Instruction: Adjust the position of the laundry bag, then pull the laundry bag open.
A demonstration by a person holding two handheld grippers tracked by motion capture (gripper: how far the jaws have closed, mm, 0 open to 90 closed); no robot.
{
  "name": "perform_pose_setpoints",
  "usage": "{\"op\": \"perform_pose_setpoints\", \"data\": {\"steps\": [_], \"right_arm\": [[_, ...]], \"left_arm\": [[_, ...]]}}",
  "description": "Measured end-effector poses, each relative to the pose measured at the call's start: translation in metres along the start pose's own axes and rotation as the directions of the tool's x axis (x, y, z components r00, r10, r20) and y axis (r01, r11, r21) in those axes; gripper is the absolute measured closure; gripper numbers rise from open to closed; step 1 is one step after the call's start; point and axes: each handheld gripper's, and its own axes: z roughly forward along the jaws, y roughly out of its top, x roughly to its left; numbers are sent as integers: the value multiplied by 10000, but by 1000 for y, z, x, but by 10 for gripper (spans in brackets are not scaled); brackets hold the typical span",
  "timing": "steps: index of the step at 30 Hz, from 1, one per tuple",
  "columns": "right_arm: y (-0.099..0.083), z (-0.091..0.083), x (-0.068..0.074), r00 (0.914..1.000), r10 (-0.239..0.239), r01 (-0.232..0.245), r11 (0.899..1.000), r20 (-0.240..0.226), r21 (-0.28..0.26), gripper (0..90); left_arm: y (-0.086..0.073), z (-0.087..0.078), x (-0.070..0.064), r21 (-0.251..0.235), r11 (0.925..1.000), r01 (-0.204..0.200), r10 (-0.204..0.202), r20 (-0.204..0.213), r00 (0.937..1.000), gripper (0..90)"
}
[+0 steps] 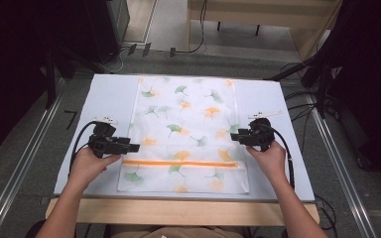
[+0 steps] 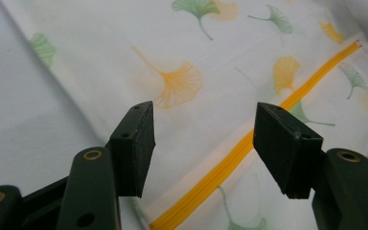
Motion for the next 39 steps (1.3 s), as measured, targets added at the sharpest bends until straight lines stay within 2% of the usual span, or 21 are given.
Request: {"op": "perform_pose_setpoints", "data": {"steps": [1, 8, 12, 15, 19, 25, 30, 34, 39], "right_arm": [[-1, -2, 2, 10000, -50, 50, 10000, -10, 4, 571], [-4, -9, 4, 9998, -187, 187, 9998, -26, -99, 568], [-9, -15, 7, 9997, -218, 217, 9997, -124, -56, 563], [-13, -22, 10, 9998, -177, 175, 9997, -136, -149, 561], [-18, -30, 14, 9995, -283, 279, 9992, -150, -272, 558], [-26, -36, 17, 9993, -323, 321, 9994, -161, -121, 558], [-30, -41, 18, 9993, -300, 295, 9993, -209, -239, 560], [-33, -43, 20, 9989, -447, 443, 9987, -169, -231, 563], [-39, -49, 20, 9997, -180, 178, 9997, -144, -160, 562]], "left_arm": [[1, 3, -5, 20, 9999, -135, 135, 123, 9998, 398], [4, 10, -13, 342, 9984, -455, 449, 166, 9989, 393], [8, 13, -18, 277, 9977, -619, 613, 213, 9979, 393], [11, 17, -22, 262, 9968, -752, 742, 364, 9966, 390], [13, 25, -28, 489, 9924, -1131, 1110, 442, 9928, 387], [17, 28, -36, 359, 9911, -1281, 1257, 632, 9901, 387], [18, 32, -39, 440, 9889, -1421, 1391, 657, 9881, 387], [21, 34, -44, 326, 9880, -1511, 1484, 719, 9863, 390], [24, 38, -51, 300, 9853, -1681, 1651, 852, 9826, 392]]}}
